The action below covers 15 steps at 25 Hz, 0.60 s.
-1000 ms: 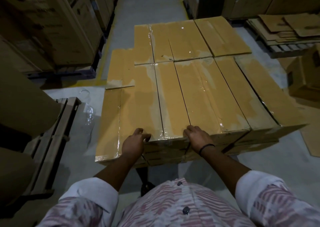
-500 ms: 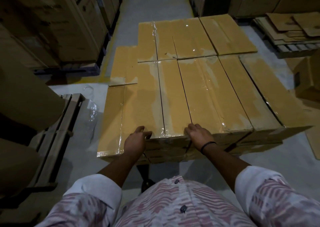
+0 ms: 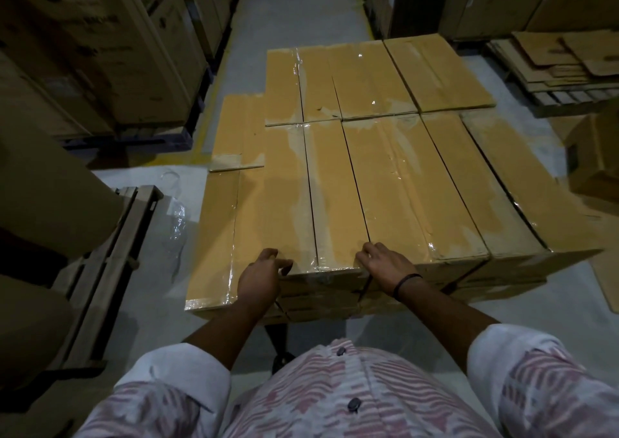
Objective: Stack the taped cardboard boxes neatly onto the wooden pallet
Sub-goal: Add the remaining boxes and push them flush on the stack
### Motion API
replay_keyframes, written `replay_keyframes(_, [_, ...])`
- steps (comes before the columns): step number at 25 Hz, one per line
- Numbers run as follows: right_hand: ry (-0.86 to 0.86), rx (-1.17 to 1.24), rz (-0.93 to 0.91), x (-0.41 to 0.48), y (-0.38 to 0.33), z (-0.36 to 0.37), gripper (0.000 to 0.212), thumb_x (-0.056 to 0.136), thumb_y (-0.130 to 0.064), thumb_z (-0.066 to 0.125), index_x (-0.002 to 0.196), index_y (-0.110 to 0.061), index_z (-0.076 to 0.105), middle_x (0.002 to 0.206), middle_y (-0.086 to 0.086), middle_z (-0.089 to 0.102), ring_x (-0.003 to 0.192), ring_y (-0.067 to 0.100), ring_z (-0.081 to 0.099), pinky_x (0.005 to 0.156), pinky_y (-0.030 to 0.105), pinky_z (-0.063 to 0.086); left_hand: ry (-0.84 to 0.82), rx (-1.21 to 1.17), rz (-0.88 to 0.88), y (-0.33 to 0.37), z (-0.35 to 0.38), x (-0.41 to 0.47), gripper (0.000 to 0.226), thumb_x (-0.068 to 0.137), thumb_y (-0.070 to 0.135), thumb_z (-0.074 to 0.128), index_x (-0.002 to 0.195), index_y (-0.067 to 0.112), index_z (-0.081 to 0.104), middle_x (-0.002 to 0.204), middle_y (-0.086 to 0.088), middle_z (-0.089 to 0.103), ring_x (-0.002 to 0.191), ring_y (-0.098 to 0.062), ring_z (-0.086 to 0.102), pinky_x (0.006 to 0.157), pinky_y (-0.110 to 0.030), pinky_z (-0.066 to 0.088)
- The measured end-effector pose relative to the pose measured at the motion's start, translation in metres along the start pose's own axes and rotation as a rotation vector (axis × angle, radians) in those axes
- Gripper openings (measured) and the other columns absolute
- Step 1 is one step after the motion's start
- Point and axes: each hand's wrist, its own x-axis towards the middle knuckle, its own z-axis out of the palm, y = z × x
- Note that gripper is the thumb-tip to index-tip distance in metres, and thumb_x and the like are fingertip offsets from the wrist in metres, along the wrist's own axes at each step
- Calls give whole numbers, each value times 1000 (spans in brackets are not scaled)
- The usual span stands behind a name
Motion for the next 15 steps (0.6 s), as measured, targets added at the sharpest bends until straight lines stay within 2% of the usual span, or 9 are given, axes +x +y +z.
replay_keyframes(4, [-12, -25, -3, 1, -1, 2, 40, 101, -8, 42, 140, -11, 41, 140, 14, 43, 126, 30, 44, 90, 40, 51, 1, -2, -6, 3, -3, -1, 42, 89, 5, 67, 117, 36, 73, 155, 0, 44, 115, -19, 64, 83, -30, 57])
replay_keyframes(7, [-7, -29, 10, 4, -2, 0, 34, 102, -10, 38, 136, -10, 44, 135, 13, 47, 123, 29, 45, 88, 40, 51, -20, -4, -4, 4, -6, 0, 48, 90, 1, 64, 124, 34, 72, 155, -1, 43, 115, -20, 64, 84, -31, 58])
replay_keyframes(10, [4, -11, 18, 5, -4, 1, 35, 102, -11, 36, 136, -9, 45, 133, 14, 48, 122, 30, 46, 87, 40, 50, -32, 0, -13, 4, -8, 1, 52, 88, -4, 61, 123, 34, 73, 154, -1, 43, 113, -22, 65, 83, -33, 59])
replay_keyframes(15, [-2, 19, 41, 6, -4, 6, 37, 101, -8, 42, 137, -11, 45, 134, 13, 48, 121, 29, 47, 88, 40, 52, -53, 11, -14, 3, -7, 1, 53, 86, -3, 62, 119, 36, 73, 154, -1, 44, 113, -25, 65, 82, -34, 59])
